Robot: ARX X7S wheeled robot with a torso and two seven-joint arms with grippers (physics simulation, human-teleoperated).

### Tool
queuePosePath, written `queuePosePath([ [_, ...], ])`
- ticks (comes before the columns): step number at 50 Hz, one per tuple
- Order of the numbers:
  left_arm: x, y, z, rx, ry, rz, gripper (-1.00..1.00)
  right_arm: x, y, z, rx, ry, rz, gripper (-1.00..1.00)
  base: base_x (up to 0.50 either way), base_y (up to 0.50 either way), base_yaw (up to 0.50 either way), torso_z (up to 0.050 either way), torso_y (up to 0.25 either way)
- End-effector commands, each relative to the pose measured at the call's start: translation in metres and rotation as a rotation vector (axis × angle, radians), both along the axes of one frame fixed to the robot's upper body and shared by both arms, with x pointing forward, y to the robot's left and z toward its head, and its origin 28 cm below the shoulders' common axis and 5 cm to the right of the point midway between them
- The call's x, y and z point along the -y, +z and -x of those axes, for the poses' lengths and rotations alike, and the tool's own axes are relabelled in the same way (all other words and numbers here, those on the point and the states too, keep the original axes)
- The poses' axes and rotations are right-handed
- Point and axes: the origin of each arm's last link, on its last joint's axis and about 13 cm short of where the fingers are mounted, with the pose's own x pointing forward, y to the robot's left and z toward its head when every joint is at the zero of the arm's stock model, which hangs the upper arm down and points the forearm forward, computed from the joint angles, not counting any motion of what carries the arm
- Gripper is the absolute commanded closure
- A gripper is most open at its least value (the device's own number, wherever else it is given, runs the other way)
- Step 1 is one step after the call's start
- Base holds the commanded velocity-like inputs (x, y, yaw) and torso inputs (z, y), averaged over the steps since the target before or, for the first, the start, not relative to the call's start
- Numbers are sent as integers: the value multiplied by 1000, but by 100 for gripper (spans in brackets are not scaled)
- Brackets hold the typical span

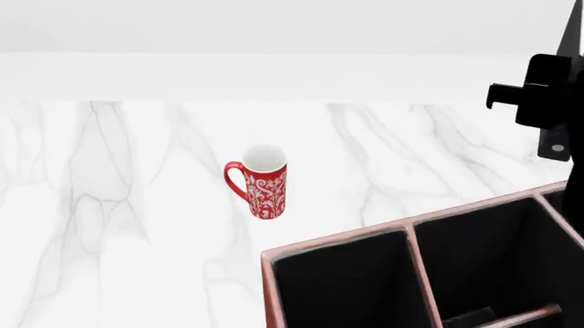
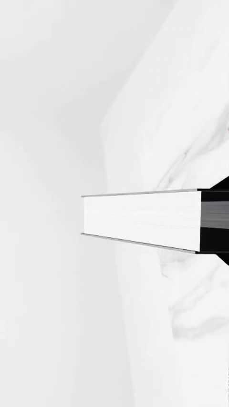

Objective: Pick up the book and place it in the right compartment of the caddy.

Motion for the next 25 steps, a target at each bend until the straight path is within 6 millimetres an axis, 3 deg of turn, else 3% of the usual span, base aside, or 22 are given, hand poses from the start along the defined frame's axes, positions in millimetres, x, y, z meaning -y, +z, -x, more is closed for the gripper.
queuePosePath([
  [1,0,-1,-1,-2,-4,2,-100,18,2,15,-5,-111,29,100,0,0,0,0,0],
  [25,1,-2,-3,2,-14,1,-100,35,-3,26,-109,-292,-18,100,0,0,0,0,2],
])
